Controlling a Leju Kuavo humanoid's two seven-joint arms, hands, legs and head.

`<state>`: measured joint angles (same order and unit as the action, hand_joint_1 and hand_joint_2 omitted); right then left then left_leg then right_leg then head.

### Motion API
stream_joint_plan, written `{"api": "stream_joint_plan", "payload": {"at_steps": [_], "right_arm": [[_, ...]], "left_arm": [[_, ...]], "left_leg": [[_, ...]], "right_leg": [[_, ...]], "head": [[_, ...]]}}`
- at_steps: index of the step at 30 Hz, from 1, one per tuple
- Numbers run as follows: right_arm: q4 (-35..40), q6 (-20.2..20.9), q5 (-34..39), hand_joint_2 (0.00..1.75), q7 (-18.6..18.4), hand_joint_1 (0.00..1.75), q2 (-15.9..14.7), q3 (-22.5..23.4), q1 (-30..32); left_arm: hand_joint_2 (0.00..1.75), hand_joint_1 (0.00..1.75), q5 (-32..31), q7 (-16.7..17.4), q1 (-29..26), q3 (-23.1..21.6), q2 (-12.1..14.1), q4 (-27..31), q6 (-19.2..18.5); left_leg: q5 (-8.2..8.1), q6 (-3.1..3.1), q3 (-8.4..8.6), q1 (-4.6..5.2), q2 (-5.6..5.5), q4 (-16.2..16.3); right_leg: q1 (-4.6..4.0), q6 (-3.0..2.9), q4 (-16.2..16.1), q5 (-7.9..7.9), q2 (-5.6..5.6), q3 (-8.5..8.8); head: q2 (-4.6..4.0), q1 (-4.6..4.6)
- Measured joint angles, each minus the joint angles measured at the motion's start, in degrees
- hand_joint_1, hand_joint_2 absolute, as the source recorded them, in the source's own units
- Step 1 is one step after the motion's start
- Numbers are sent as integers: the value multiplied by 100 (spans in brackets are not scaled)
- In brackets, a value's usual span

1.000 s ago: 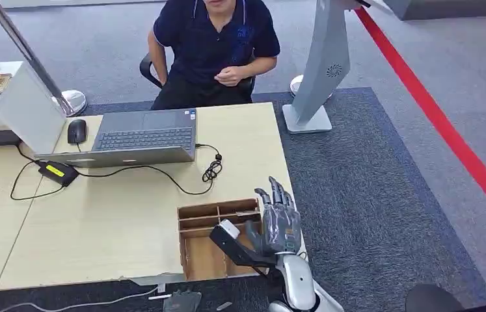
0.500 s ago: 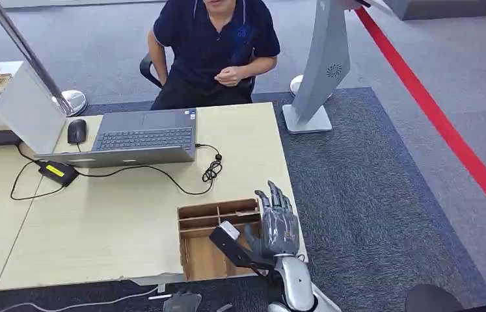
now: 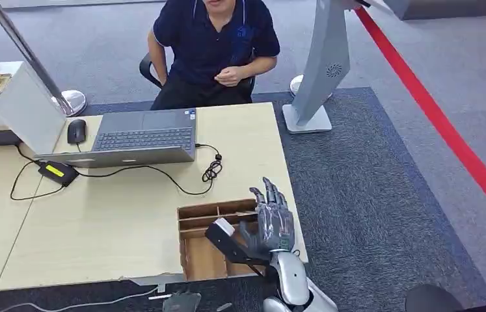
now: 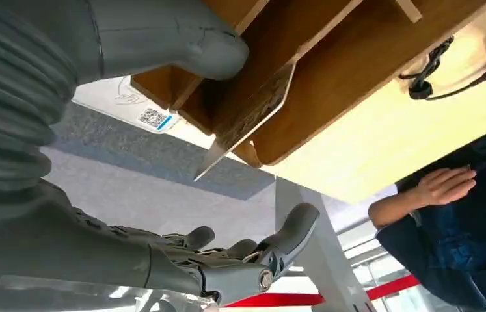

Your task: Pass the card to the sensor for recognition and then transmit it.

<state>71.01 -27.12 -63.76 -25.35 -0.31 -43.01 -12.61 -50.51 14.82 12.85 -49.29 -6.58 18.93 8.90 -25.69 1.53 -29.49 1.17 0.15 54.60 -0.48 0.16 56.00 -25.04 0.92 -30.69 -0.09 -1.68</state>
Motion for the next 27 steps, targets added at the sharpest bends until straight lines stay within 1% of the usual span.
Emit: {"api": "stream_joint_plan", "payload": {"at_steps": [9, 14, 18, 27], "right_arm": [[0, -72, -122, 175, 0, 51, -13, 4, 124], [0, -74, -127, 175, -2, 54, -31, 4, 141], [0, -74, -129, 175, -2, 51, -35, 4, 156], [2, -72, -127, 175, -11, 52, -50, 4, 159]], "left_arm": [[175, 0, -85, -70, -33, 57, 2, 11, 35], [175, 0, -87, -70, -44, 74, 2, 11, 35], [175, 0, -87, -70, -48, 127, 2, 11, 35], [175, 0, -107, -72, -49, 151, 2, 11, 35]], "left_leg": [[0, 0, -1, 0, 0, 0], [0, 0, 0, 0, 0, 0], [0, 0, 0, 0, 0, 0], [0, 0, 0, 0, 1, 0]], "right_leg": [[0, 0, -1, 0, 0, -1], [0, 0, -1, 0, 0, 0], [0, 0, -1, 0, 0, 0], [0, 0, -1, 0, 0, -1]], "head": [[0, 0], [0, 0], [0, 2], [0, 0]]}}
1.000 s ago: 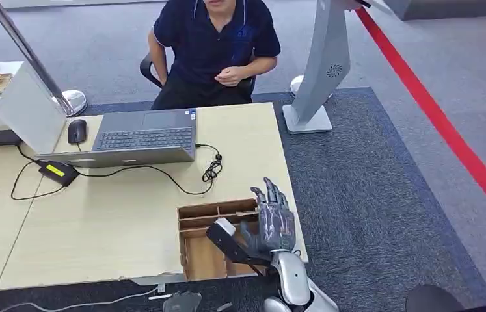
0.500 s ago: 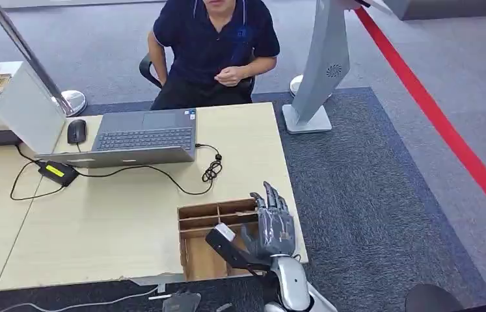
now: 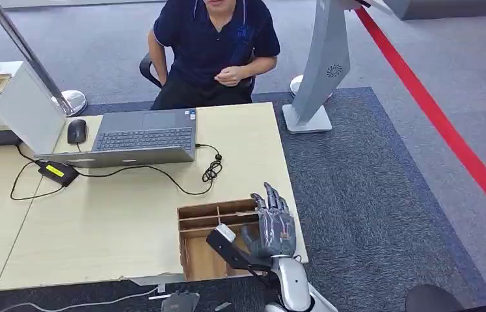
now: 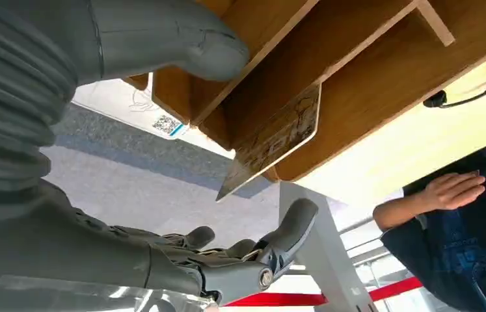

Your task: Pass the card to the sensor for recognition and then transmit it.

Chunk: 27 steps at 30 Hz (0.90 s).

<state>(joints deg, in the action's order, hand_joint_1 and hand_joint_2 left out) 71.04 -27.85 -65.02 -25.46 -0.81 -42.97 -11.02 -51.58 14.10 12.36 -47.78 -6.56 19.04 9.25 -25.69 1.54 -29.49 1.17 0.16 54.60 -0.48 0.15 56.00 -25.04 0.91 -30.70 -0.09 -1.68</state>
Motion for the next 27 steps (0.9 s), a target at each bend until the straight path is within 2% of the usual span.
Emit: {"api": "stream_joint_plan", "payload": {"at_steps": [27], "right_arm": [[113, -17, -153, 175, -177, 51, -94, 0, -4]], "left_arm": [[175, 0, -83, -52, -8, 44, -2, 0, 42]], "left_leg": [[0, 0, 1, 0, 0, 0]], "right_leg": [[0, 0, 0, 0, 0, 0]], "head": [[0, 0]]}}
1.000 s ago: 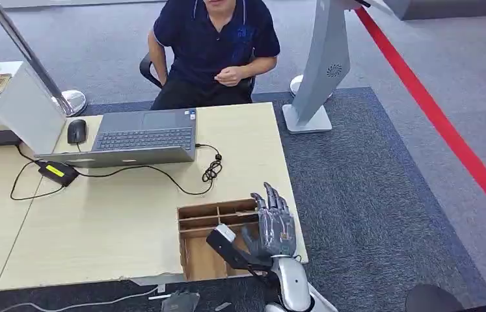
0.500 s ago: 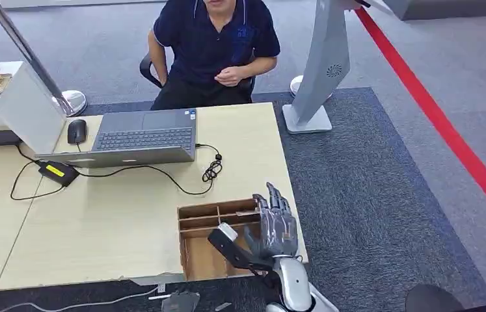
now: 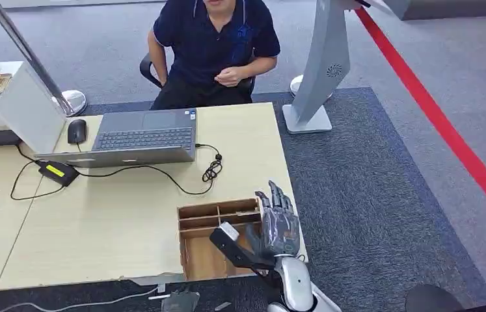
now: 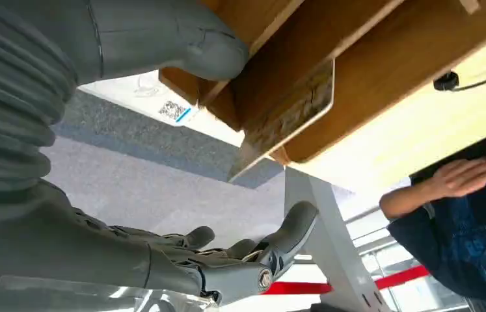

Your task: Pass the card to the sensor for recognition and then transmit it.

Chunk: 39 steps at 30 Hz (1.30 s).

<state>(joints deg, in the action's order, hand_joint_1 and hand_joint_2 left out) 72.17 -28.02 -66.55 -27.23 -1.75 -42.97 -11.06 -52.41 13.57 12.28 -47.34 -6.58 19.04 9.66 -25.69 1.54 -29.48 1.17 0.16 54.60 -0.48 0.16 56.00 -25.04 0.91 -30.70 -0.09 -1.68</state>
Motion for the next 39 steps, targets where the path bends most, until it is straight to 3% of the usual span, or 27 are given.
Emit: {"api": "stream_joint_plan", "payload": {"at_steps": [16, 29, 31, 39], "right_arm": [[201, 94, -125, 175, -37, 51, -63, 15, -10], [203, 114, -96, 175, -39, 75, -66, 15, -8], [203, 111, -83, 175, -37, 63, -66, 15, -8], [201, 94, -5, 175, -35, 61, -63, 13, -2]], "left_arm": [[175, 0, -74, -46, 16, 85, -44, 0, 28], [175, 0, -92, -46, 23, 136, -59, 0, 24], [175, 0, -92, -46, 23, 136, -59, 0, 20], [175, 0, -101, -29, 13, 138, -57, 0, -13]], "left_leg": [[0, 0, 0, 0, 0, 0], [0, 0, 0, 0, 0, 0], [0, 0, 0, 0, 0, 0], [0, 0, 0, 0, 0, 0]], "right_leg": [[0, 0, 0, 0, 0, 0], [0, 0, 0, 0, 0, 0], [0, 0, 0, 0, 0, 0], [0, 0, 0, 0, 0, 0]], "head": [[0, 2], [0, 2], [0, 0], [0, 0]]}}
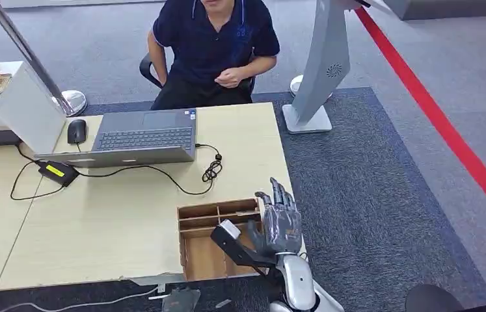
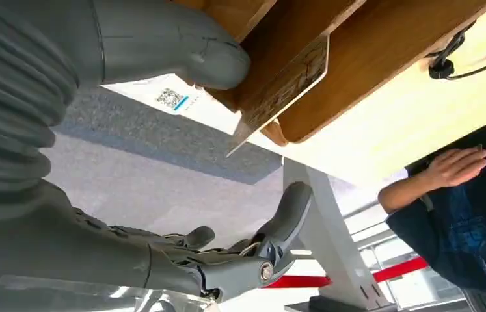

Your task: Pass the card to the sensor for recognition and then transmit it.

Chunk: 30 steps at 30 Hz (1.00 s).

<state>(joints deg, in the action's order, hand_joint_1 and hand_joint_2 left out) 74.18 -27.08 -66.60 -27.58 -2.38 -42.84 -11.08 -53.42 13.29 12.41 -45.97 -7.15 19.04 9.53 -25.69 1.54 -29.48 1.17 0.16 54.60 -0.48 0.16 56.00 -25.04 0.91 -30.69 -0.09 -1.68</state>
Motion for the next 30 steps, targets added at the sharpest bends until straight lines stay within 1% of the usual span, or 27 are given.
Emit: {"api": "stream_joint_plan", "payload": {"at_steps": [3, 6, 7, 9, 14, 15, 18, 21, 22, 28, 30], "right_arm": [[-2, -11, 29, 175, 13, 63, 2, -2, 5], [-7, -17, 72, 175, 31, 59, 9, -4, 6], [-11, -13, 88, 175, 37, 61, 13, -4, 2], [-48, 11, 125, 175, 46, 59, 50, -2, -39], [-129, 59, 181, 175, 120, 63, 127, 7, -139], [-138, 59, 182, 175, 127, 73, 138, 7, -140], [-153, 59, 182, 175, 144, 65, 155, 11, -143], [-171, 57, 182, 175, 155, 65, 170, 13, -146], [-173, 59, 182, 175, 155, 68, 175, 13, -147], [-173, 57, 182, 175, 157, 68, 184, 15, -147], [-173, 57, 182, 175, 157, 79, 184, 13, -148]], "left_arm": [[175, 0, -9, 11, -8, 0, 0, 0, -29], [175, 0, -9, 18, -15, 0, 2, 0, -33], [175, 0, -9, 31, -15, 0, 2, 0, -37], [175, 0, -15, 55, -9, 2, 2, 0, -68], [175, 0, -35, 90, -3, 2, 2, 31, -123], [175, 0, -39, 94, -4, 2, 2, 33, -127], [175, 0, -44, 101, -4, 4, 2, 35, -131], [175, 0, -44, 103, -4, 4, 4, 37, -131], [175, 0, -44, 103, -4, 4, 4, 39, -131], [175, 0, -50, 103, -4, 4, 4, 44, -131], [175, 0, -52, 103, -4, 4, 4, 44, -131]], "left_leg": [[0, 0, 0, 0, 0, 0], [0, 0, 0, 0, 0, 0], [0, 0, -1, 0, 0, 0], [0, 0, -1, 0, -1, 0], [2, 1, 0, 0, 0, 0], [2, 1, 0, 0, -1, 0], [2, 1, 1, 0, 0, 0], [2, 1, 0, 0, 0, 0], [2, 1, 0, 0, 0, 0], [2, 1, 0, 0, 0, 0], [2, 1, 0, 0, 0, 0]], "right_leg": [[0, 0, 0, 0, 0, 0], [0, 0, 0, 0, 0, 0], [0, 0, 0, 0, 0, 0], [0, 0, 0, 0, 0, 0], [0, 0, 0, 0, 1, 2], [0, 0, 1, 0, 1, 2], [0, 0, 1, 0, 1, 1], [0, 0, 1, 0, 1, 1], [0, 0, 1, 0, 1, 1], [0, 0, 1, 0, 1, 1], [0, 0, 1, 0, 1, 1]], "head": [[0, 0], [0, 2], [0, 0], [0, 2], [0, 0], [0, 2], [0, 0], [0, 0], [0, 0], [0, 0], [0, 0]]}}
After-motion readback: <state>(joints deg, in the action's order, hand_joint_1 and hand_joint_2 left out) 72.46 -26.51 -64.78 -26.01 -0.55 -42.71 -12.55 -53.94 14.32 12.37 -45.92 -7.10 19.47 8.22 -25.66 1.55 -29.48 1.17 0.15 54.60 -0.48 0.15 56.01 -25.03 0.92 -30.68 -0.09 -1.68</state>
